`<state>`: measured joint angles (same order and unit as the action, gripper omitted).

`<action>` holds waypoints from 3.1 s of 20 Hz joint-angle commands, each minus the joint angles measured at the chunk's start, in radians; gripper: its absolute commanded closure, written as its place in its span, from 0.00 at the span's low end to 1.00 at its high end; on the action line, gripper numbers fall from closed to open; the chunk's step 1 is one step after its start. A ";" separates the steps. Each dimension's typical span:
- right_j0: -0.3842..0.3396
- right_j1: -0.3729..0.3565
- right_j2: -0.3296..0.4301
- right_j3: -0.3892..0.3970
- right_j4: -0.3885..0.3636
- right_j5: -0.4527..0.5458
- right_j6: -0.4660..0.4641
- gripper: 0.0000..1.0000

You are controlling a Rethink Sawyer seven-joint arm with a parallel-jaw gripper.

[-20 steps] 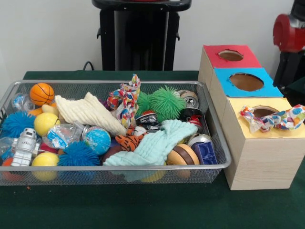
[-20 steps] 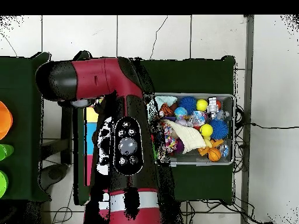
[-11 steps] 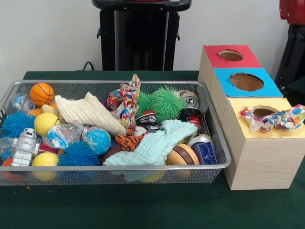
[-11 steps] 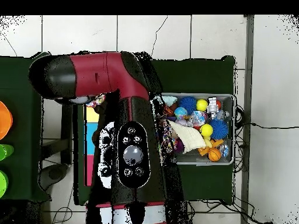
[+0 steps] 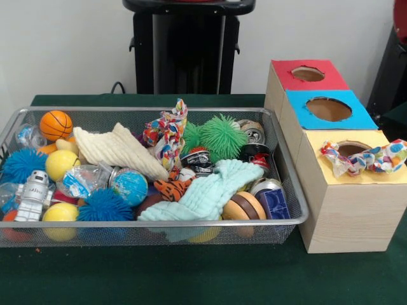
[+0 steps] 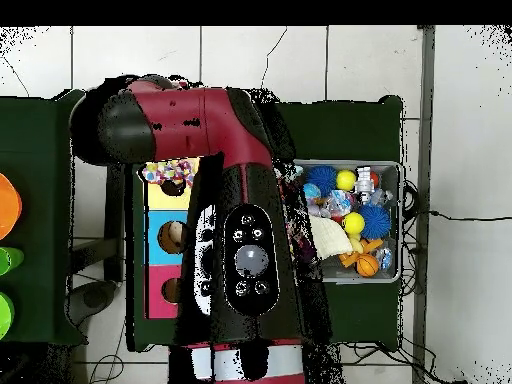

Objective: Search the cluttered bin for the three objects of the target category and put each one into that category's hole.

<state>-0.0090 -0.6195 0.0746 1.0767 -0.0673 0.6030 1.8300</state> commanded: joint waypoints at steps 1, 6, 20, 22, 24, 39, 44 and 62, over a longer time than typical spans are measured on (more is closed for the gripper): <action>-0.006 0.067 0.067 0.166 -0.067 -0.140 0.054 1.00; 0.010 0.112 0.039 0.171 -0.086 -0.241 0.058 1.00; 0.041 0.225 -0.021 0.085 -0.133 -0.128 0.022 1.00; 0.035 0.232 -0.015 0.085 -0.134 -0.110 0.008 1.00; 0.033 0.235 -0.016 0.086 -0.134 -0.087 -0.001 1.00; 0.023 0.174 0.000 0.052 -0.126 0.354 -0.082 1.00; 0.021 0.120 0.011 0.095 -0.110 0.403 -0.074 1.00; -0.038 0.156 0.110 0.203 -0.093 0.175 -0.056 1.00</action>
<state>0.0177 -0.5295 0.0823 1.1083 -0.1574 0.8524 1.8300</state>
